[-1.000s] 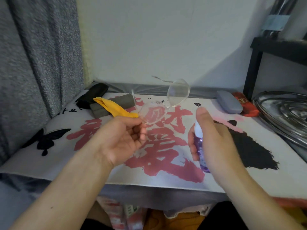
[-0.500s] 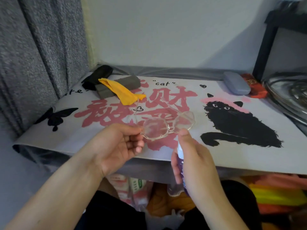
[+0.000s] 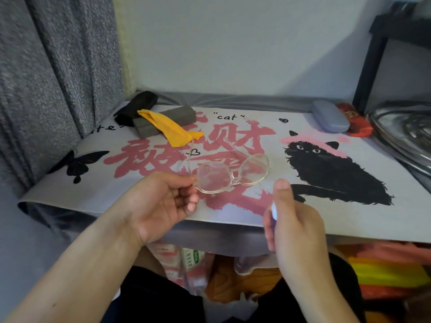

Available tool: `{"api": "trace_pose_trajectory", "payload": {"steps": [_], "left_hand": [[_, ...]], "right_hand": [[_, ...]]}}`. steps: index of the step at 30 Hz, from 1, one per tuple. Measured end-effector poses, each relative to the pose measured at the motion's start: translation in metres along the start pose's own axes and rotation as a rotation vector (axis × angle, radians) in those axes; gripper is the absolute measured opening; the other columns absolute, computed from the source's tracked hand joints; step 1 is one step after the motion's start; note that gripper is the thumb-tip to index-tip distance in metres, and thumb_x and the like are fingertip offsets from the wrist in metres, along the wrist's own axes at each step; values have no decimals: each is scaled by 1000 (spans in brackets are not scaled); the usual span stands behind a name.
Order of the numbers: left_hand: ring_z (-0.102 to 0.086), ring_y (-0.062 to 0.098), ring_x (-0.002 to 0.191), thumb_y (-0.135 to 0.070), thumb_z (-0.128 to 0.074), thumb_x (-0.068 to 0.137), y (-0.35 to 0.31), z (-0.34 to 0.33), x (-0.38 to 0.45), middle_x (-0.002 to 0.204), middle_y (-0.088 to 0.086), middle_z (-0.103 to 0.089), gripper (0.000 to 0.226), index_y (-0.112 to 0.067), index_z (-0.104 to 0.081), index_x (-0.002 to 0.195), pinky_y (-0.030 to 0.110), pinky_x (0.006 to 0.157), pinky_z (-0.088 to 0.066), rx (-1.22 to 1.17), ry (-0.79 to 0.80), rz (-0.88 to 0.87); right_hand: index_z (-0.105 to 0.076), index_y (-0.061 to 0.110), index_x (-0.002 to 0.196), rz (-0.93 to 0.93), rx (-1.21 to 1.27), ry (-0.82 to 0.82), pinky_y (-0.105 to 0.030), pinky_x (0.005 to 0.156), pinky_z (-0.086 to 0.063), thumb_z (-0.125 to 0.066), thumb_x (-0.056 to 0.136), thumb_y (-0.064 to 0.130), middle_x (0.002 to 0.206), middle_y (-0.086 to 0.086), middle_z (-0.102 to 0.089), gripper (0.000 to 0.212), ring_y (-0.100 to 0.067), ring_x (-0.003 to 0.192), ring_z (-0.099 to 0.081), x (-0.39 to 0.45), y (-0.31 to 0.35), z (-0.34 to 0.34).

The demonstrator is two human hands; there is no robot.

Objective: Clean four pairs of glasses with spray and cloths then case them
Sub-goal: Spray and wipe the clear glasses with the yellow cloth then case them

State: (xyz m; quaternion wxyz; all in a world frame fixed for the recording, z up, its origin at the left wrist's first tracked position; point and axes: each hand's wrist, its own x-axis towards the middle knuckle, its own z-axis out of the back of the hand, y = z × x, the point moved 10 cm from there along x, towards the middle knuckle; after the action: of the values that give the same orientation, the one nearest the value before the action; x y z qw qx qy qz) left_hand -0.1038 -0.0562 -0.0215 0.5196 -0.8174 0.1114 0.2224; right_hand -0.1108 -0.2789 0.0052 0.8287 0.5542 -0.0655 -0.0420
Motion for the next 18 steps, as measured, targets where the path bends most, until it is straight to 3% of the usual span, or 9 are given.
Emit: {"api": "trace_pose_trajectory", "payload": {"steps": [9,13,16,18], "left_hand": [[-55,14,54,-5,-62,84,0,0,2,71,6,-56,19,-1,-64,103,22,46,-50,4,47,2],[-54,15,55,-9,-66,73,-4,1,3,71,6,-55,24,-2,-64,95,22,47,-51,8,76,-15],[-54,15,56,-9,-62,74,-23,7,4,68,7,-56,16,-3,-63,89,22,48,-50,56,80,-102],[-56,16,57,-11,-60,75,-41,11,1,67,8,-57,14,-2,-63,85,22,49,-51,161,95,-215]], "right_hand": [[-52,2,56,-9,-20,-60,-48,59,-48,-24,79,75,52,-18,-51,82,-32,54,-53,4,0,19],[-55,9,69,47,131,-21,-33,54,-36,-33,85,78,53,-14,-51,74,-20,48,-45,21,23,27],[-58,23,105,46,262,-49,-27,51,-42,-50,102,29,68,2,-55,11,-19,60,-49,76,39,45],[-51,22,125,48,211,-98,-24,55,-47,-52,101,7,86,1,-54,28,-17,71,-53,128,39,53]]}}
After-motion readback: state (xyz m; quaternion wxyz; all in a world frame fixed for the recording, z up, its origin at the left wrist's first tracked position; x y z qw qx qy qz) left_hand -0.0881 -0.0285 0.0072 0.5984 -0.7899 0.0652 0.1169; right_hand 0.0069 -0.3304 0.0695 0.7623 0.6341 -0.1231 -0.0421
